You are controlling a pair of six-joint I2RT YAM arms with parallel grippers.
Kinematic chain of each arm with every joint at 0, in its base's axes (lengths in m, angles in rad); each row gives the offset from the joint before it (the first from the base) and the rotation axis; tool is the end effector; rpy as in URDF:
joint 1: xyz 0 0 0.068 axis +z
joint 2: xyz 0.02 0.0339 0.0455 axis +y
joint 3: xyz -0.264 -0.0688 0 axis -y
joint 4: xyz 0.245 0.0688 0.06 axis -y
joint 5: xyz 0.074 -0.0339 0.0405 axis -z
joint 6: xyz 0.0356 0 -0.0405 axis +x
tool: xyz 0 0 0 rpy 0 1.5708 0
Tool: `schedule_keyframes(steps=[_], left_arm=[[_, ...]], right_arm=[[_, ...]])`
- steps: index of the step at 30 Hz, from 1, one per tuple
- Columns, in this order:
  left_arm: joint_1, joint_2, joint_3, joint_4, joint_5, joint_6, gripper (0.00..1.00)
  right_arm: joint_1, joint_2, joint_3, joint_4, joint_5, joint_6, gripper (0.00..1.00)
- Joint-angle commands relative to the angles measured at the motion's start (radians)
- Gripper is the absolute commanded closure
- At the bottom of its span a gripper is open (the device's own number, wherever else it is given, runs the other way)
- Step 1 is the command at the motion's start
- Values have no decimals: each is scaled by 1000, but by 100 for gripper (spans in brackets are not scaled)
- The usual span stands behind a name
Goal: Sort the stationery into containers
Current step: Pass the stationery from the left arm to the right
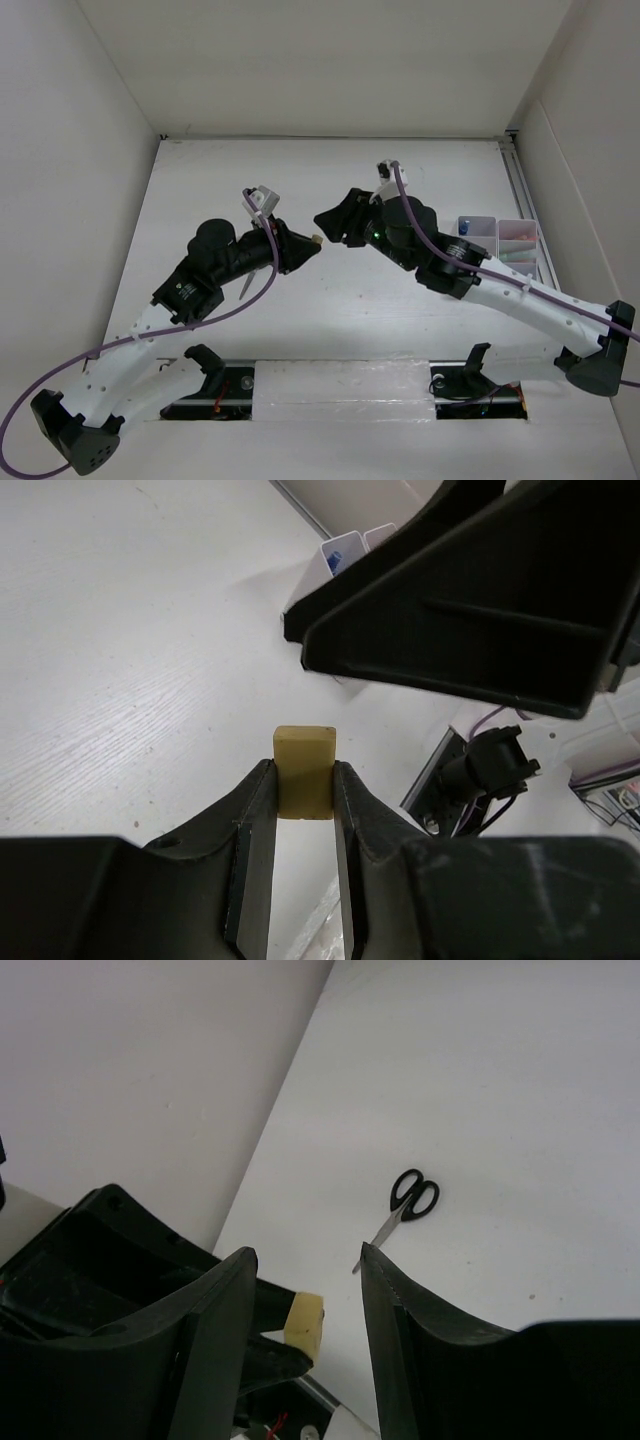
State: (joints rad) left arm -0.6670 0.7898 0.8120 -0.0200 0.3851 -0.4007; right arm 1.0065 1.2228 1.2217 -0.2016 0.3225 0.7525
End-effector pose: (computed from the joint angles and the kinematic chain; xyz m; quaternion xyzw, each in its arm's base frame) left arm 0.1369 -0.1248 0.3667 0.2263 0.6692 -0.4699 0.5293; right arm 0.1596 0.2311 0.3997 0.0038 0.7717 0.4012 0.4935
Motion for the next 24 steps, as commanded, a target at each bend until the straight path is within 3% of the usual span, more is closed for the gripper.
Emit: schedule_keyframes(steps=[1,18,24], left_arm=[[-3,-11,24,19,-38,8,100],[-3,-56,12,32,-46,-1,100],[-3,-57,12,20,-87,-1,100]], right_arm=[[27,3,39,24,-42,2,48],[61,44,10,22,-3,2,48],[61,44,10,31,-25,2,53]])
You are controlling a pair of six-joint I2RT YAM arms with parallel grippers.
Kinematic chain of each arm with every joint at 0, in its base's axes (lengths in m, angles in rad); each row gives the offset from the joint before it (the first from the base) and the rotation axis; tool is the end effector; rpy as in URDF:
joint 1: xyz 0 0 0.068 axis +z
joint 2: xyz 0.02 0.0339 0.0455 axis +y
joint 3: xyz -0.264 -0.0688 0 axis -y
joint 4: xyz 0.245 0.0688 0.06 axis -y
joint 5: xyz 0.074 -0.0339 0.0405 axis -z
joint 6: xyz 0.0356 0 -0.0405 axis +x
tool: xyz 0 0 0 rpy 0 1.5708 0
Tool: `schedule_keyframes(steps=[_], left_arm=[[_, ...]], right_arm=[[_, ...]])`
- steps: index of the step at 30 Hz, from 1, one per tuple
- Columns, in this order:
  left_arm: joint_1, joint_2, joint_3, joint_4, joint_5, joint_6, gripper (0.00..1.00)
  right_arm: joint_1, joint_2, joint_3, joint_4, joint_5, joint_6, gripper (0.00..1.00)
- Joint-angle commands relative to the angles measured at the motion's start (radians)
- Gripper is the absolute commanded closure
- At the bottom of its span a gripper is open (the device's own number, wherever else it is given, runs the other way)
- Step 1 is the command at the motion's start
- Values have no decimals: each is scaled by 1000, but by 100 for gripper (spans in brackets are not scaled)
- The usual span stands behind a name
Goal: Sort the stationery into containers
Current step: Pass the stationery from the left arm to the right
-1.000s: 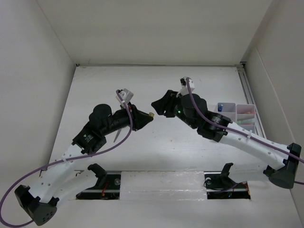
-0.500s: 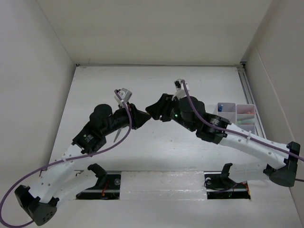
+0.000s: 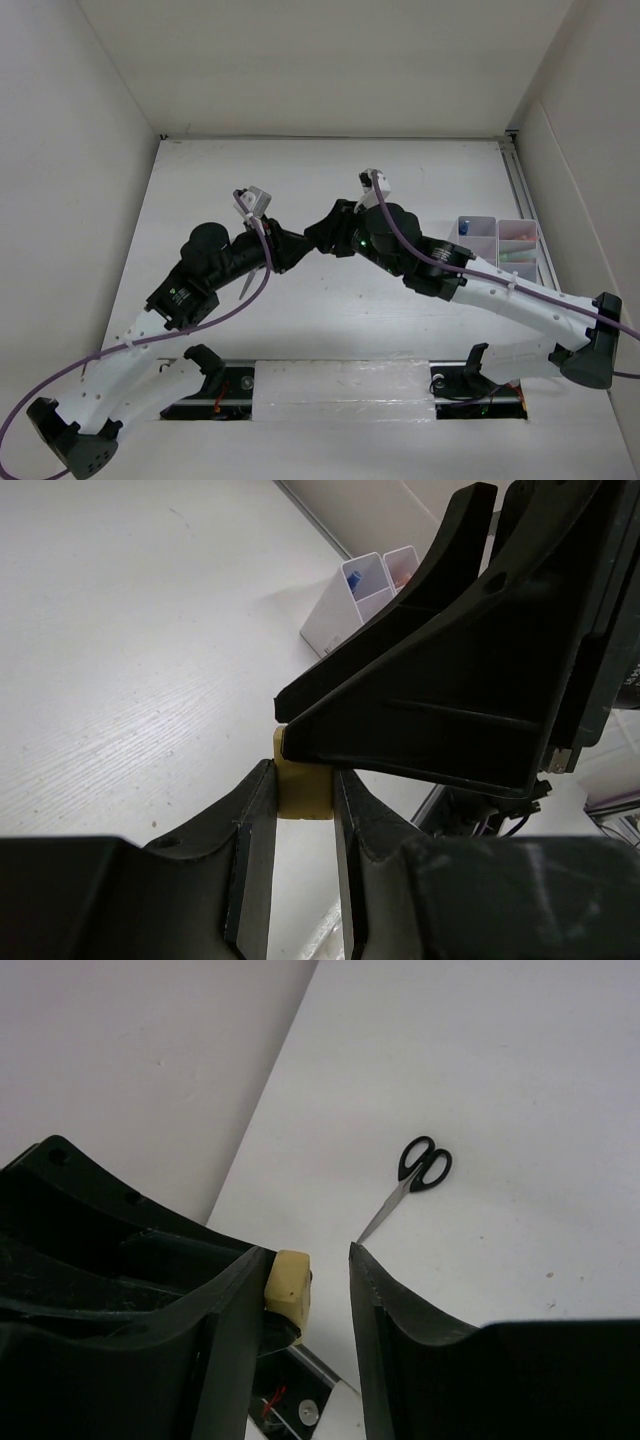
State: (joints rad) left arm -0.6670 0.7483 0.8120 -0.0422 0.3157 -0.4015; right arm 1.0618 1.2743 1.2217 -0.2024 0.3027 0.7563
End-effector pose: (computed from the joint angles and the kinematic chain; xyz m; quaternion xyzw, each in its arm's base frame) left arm 0.1307 -0.1170 0.3709 0.2028 0.6698 -0.4540 0.5514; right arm 0.1531 0.2526 0.3858 -0.0279 0.7872 0.4036 0.4656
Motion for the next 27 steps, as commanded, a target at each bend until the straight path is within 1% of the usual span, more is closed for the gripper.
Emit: schedule_keyframes(steps=[1,3,4,7,10,13,14,15,16,18,23,27], left_arm=[[-3,-24,12,42,-35,0,100],[-3,-24,12,42,-47,-10,100],[-3,-24,12,42,-47,-10,100],[-3,-15,12,42,-59,-10,100],[-3,-4,12,42,-70,-10,100],[-3,-4,12,42,-118,-20,100],[-3,-16,12,42,-128,-20,100],[-3,-29,12,42,-129,-20,100],[-3,-29,12,42,-141,-20,100],[-3,-41,1,42,-165,-30,100],[-3,-41,10,33,-219,-30,100],[-3,-32,10,42,-192,-30,100]], right_arm=[[6,-7,1,32,-5,8,57],[6,-18,1,32,-14,8,58],[6,-18,1,32,-14,8,66],[6,-18,1,32,-42,8,75],[15,-9,1,32,-62,8,76],[15,-9,10,32,-71,8,76],[26,0,10,32,-71,8,73],[26,0,10,32,-71,8,68],[26,0,10,32,-71,8,67],[26,11,10,32,-71,8,64],[55,22,19,32,-42,8,64],[55,42,28,41,-51,8,64]])
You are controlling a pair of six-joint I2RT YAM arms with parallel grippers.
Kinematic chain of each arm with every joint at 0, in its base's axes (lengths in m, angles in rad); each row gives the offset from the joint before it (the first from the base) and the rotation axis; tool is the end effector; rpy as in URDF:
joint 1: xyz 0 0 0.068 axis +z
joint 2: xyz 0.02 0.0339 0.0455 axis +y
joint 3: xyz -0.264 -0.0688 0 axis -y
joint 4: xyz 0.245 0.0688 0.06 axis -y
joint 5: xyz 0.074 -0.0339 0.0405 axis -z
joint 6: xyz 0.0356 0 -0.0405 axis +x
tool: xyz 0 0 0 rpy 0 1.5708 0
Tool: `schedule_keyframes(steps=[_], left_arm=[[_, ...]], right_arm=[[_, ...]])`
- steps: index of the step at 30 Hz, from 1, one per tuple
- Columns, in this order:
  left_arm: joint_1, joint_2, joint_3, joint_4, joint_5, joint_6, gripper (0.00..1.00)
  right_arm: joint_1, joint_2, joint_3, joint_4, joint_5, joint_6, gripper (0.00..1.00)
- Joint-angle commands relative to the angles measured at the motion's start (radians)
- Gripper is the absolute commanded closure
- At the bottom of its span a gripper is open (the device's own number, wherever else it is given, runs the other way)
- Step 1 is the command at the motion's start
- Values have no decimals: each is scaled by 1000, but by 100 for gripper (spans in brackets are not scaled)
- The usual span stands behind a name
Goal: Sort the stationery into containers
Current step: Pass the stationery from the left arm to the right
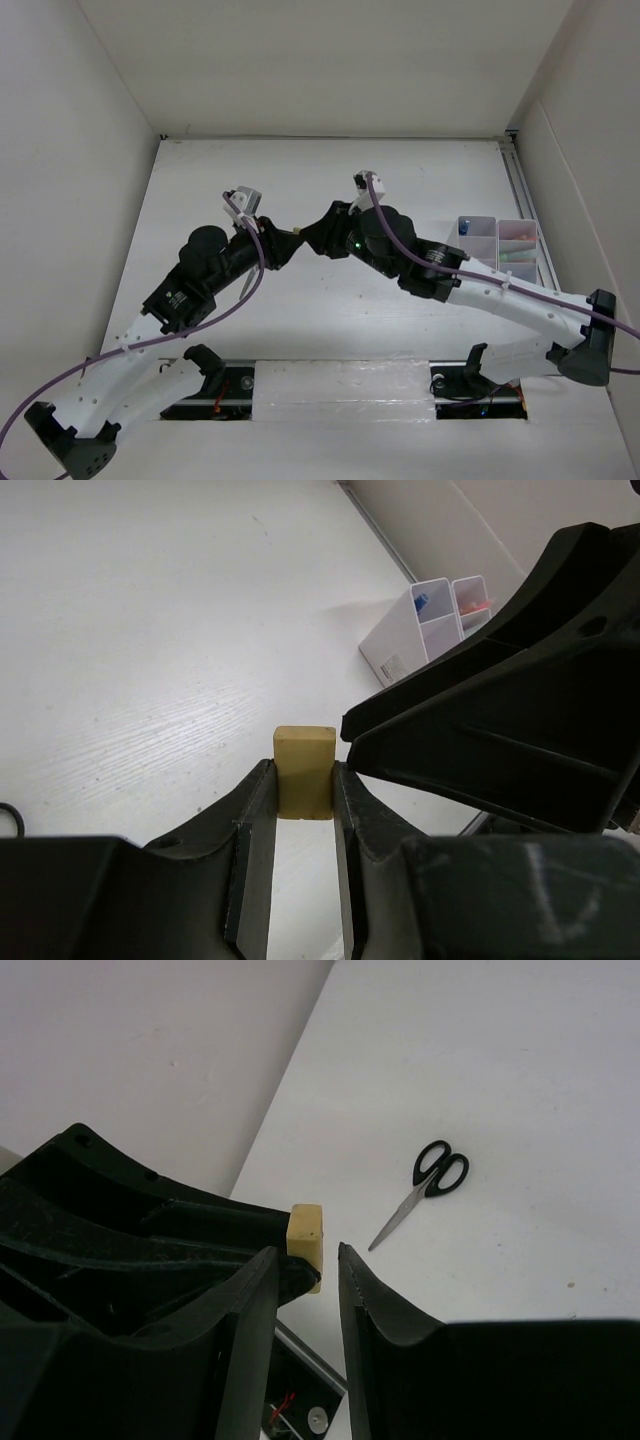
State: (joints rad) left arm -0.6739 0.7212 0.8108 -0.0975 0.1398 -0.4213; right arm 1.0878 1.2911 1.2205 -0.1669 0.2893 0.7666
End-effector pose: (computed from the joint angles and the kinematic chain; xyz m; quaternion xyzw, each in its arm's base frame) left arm 0.1295 -0.1097 0.3686 0.1380 0.6963 -0.4081 0.5740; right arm 0.1487 0.2617 0.3844 -0.0364 0.7819 0.4215 0.4578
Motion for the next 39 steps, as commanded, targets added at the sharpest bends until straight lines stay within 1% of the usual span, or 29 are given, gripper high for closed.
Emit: schedule_keyframes(steps=[1,4,12,18,25,39], left_arm=[[4,-5,2,107,-16,-10,100],[4,-5,2,117,21,-10,100],[4,-14,2,117,53,-10,100],[4,-34,-7,108,-22,-10,100],[4,-43,-7,97,-106,-37,100],[4,-62,-7,108,-82,-37,100]], right_arm=[[29,34,30,6,-38,-3,64],[29,53,39,15,-38,-3,64],[29,92,66,24,2,-3,64],[29,102,65,24,-32,7,68],[38,93,56,24,-32,7,68],[47,165,83,33,-79,16,68]])
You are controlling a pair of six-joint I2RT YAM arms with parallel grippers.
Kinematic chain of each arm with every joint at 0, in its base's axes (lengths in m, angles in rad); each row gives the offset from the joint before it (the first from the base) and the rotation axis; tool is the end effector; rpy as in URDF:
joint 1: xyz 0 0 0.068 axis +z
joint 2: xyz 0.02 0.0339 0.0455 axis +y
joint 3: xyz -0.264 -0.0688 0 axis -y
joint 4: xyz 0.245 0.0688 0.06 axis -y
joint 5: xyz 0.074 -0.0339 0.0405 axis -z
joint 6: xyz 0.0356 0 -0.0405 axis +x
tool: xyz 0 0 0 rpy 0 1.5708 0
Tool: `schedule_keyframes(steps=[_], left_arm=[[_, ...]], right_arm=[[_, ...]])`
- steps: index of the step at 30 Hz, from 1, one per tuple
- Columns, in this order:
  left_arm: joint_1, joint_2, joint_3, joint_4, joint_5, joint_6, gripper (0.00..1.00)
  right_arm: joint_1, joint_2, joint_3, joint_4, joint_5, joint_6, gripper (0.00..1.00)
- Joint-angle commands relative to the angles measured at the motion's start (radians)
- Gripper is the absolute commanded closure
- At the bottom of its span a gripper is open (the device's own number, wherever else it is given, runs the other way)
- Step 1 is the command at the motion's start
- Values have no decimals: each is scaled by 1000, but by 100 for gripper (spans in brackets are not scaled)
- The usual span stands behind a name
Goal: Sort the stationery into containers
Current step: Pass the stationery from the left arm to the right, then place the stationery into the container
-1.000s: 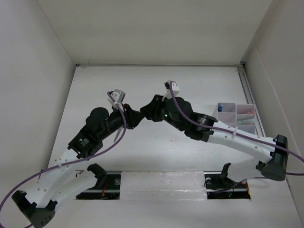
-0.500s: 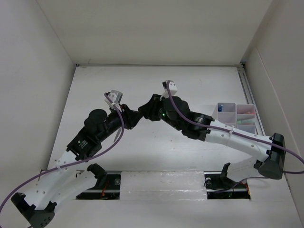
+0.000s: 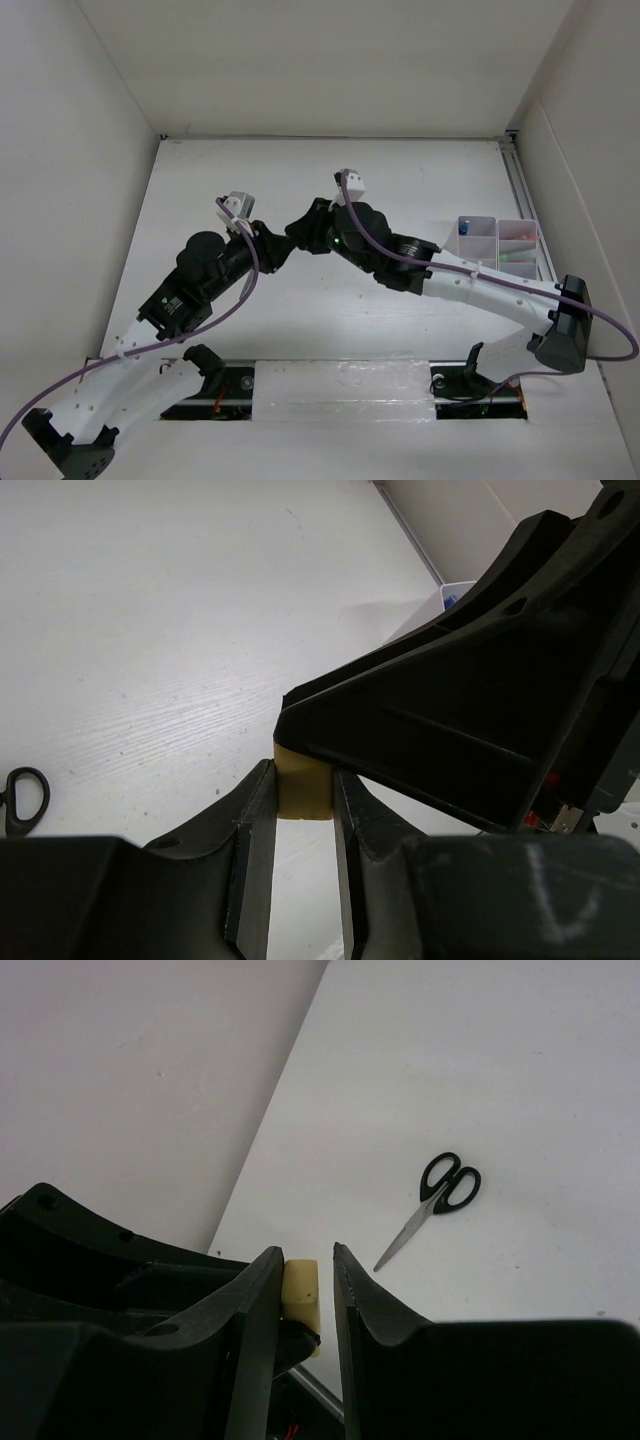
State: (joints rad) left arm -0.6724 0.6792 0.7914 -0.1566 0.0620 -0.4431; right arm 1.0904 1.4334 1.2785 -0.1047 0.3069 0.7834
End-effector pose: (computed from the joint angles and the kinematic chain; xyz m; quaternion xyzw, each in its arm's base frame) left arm 0.1244 -0.1019 0.3615 0.1039 0.7151 -0.3847 0.5743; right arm 0.1664 0.2961 0.3688 -0.0277 0.7884 0.4137 0.4545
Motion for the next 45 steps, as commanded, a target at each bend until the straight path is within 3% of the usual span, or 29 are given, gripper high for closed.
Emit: schedule_keyframes(steps=[1,6,15,19,21,23,27,32,35,38,42,45], left_arm=[[2,-20,12,167,-4,-6,100],[2,-29,12,167,-13,-6,100],[2,-49,3,167,-44,-16,100],[2,-59,3,167,-44,-16,100],[2,-59,3,157,-44,-16,87],[2,-59,3,157,-31,-16,60],[2,-59,-6,166,8,-16,43],[2,-59,-6,166,73,-6,31],[2,-59,-6,166,93,-6,23],[2,-40,34,108,93,-6,2],[2,-1,95,-41,15,-6,0],[2,36,129,-181,-135,-35,0]], right_arm=[[45,22,25,-29,-97,-1,68],[54,22,25,-29,-97,-1,69],[63,50,25,-29,-117,8,100],[63,50,25,-20,-126,8,100],[63,41,13,-10,-126,8,100],[63,22,4,11,-106,19,100],[63,22,-5,11,-86,19,100],[63,22,-15,22,-29,28,100],[52,22,-27,22,87,28,100],[-27,9,-69,-4,153,28,100],[-136,-92,-158,-47,239,37,100],[-228,-216,-235,-119,302,28,100]])
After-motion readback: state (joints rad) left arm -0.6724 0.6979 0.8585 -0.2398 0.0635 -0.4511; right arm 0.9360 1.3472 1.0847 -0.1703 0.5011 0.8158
